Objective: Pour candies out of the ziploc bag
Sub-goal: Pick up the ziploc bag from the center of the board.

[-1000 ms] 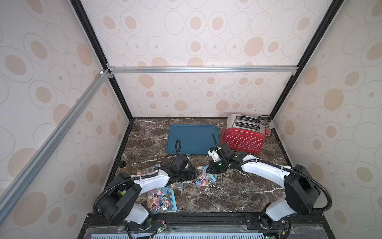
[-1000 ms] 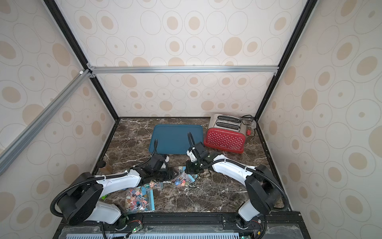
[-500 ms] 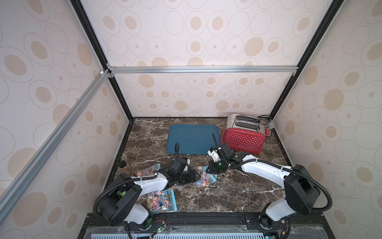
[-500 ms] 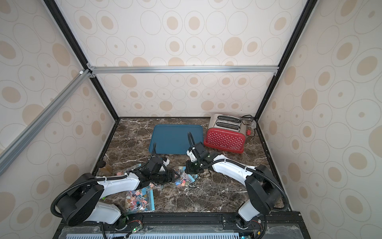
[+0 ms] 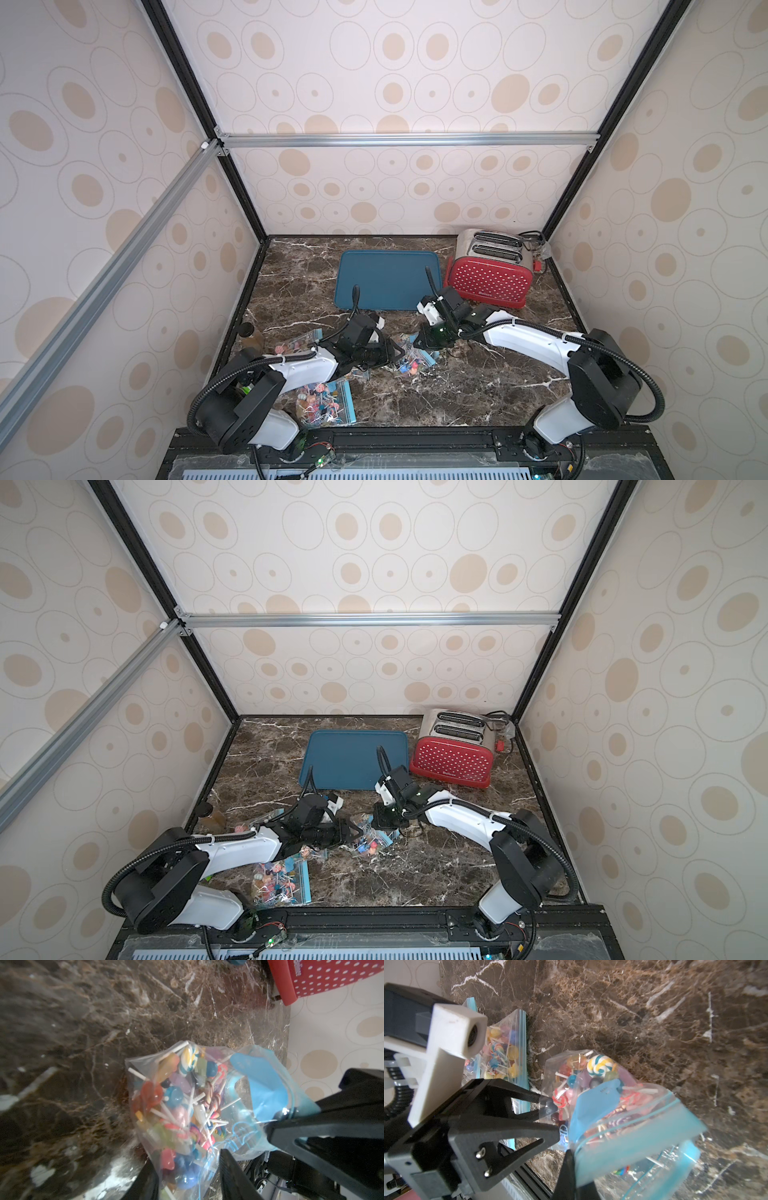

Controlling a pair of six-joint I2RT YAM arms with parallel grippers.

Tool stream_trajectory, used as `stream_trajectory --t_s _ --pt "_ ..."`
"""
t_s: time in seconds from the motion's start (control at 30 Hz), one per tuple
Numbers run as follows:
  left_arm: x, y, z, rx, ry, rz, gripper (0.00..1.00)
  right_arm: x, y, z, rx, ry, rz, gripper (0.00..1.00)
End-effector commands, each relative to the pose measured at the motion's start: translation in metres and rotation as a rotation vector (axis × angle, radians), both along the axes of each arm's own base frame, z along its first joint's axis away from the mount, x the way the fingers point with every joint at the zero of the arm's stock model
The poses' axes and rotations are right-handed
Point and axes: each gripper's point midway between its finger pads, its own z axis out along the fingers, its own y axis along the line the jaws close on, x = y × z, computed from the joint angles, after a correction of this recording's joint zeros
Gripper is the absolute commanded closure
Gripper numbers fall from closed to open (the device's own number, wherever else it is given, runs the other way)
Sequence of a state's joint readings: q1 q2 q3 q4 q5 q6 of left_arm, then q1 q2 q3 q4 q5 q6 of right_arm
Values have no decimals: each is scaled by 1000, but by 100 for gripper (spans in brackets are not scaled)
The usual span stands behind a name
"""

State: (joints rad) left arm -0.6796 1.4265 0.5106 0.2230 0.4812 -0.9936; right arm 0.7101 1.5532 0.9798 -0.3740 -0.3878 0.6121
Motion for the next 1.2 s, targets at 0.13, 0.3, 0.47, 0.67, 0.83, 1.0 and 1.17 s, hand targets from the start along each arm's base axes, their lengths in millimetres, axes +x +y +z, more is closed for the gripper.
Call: stream_trajectory --t_s 0.13,0.3,0.47,0.67,0.83,1.0,1.17 --pt "3 0 12 -12 -23 4 67 -2 5 -1 -4 1 11 100" --pt "3 2 10 1 -22 7 79 -2 7 0 -6 2 18 100" --pt "1 4 8 11 -18 8 96 -1 9 2 -5 -1 22 100" --pt "2 6 7 21 -21 13 100 1 12 7 -4 -10 27 100" --pt "9 6 15 30 -46 30 100 7 16 22 -3 -39 40 100" --pt "25 6 36 73 -103 53 100 18 22 42 -9 -78 52 100" --pt "49 8 61 97 -166 82 100 33 27 57 -28 -116 58 100"
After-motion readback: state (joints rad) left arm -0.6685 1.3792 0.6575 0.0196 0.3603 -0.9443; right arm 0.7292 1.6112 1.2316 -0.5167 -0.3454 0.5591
